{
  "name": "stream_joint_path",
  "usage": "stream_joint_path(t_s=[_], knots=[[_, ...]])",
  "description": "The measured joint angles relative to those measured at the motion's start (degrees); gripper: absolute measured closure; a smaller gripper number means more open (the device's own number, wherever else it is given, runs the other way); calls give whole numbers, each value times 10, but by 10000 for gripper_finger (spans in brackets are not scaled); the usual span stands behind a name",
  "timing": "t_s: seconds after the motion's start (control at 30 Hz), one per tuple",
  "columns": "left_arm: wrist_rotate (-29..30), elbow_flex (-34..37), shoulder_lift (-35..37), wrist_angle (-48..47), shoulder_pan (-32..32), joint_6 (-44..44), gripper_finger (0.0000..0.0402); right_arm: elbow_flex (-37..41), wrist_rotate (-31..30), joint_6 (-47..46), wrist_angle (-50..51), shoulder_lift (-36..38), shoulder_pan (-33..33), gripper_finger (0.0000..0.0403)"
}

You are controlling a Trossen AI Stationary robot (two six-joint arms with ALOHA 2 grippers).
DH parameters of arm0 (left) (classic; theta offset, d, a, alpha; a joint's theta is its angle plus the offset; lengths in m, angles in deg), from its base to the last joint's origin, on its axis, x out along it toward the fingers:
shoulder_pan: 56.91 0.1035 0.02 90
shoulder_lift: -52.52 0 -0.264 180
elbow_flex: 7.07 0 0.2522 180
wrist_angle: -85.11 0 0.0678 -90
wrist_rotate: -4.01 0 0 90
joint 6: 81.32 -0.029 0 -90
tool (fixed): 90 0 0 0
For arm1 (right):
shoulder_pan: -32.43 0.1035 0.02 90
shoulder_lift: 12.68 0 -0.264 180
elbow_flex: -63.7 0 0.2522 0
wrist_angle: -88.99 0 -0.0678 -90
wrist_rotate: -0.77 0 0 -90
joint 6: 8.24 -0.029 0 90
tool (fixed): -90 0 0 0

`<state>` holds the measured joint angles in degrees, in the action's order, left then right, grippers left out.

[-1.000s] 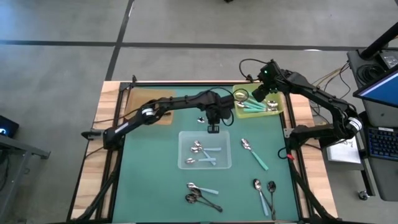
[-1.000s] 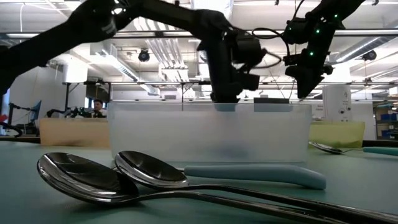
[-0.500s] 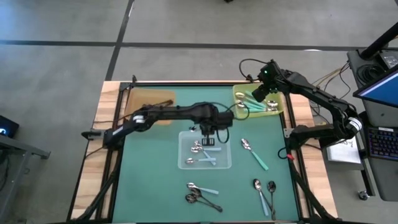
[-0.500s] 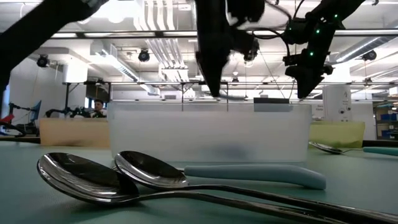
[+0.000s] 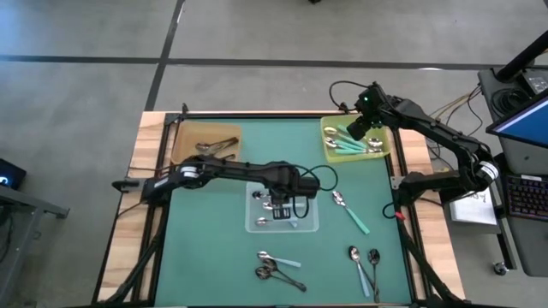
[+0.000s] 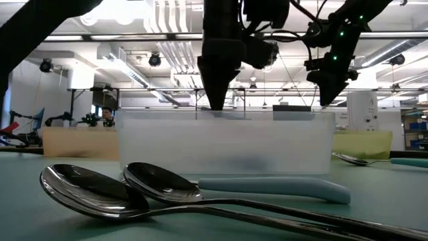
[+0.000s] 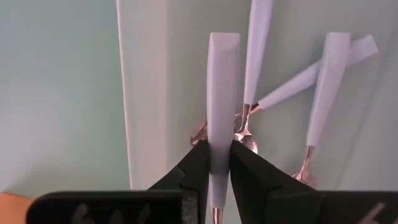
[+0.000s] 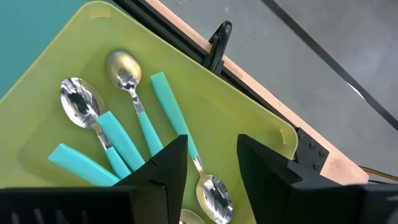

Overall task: Sort silverware by color (type)
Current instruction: Put the blue spoon into the white bin

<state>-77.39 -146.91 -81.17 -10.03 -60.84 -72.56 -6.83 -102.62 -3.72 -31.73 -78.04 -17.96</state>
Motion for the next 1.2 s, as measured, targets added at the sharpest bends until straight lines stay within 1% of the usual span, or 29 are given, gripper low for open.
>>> stream_joint_path(t_s=[0.13,0.23,0.57,0.63,0.8,0.9,1.07,1.2], knots=[[13,2,2,8,-6,-6,359,0,0,0,0,0,0,273],[14,3,2,8,-10,-4,349,0,0,0,0,0,0,269],[14,3,2,23,-20,-14,286,0,0,0,0,0,0,265],[18,3,2,30,-20,-39,278,0,0,0,0,0,0,268],[30,3,0,103,-18,-182,272,0,0,0,0,0,0,274],[45,-2,0,123,-19,-224,272,0,0,0,0,0,0,274],[44,-6,0,149,-19,-231,272,0,0,0,0,0,0,269],[44,-3,0,149,-23,-189,272,0,0,0,0,0,0,269]])
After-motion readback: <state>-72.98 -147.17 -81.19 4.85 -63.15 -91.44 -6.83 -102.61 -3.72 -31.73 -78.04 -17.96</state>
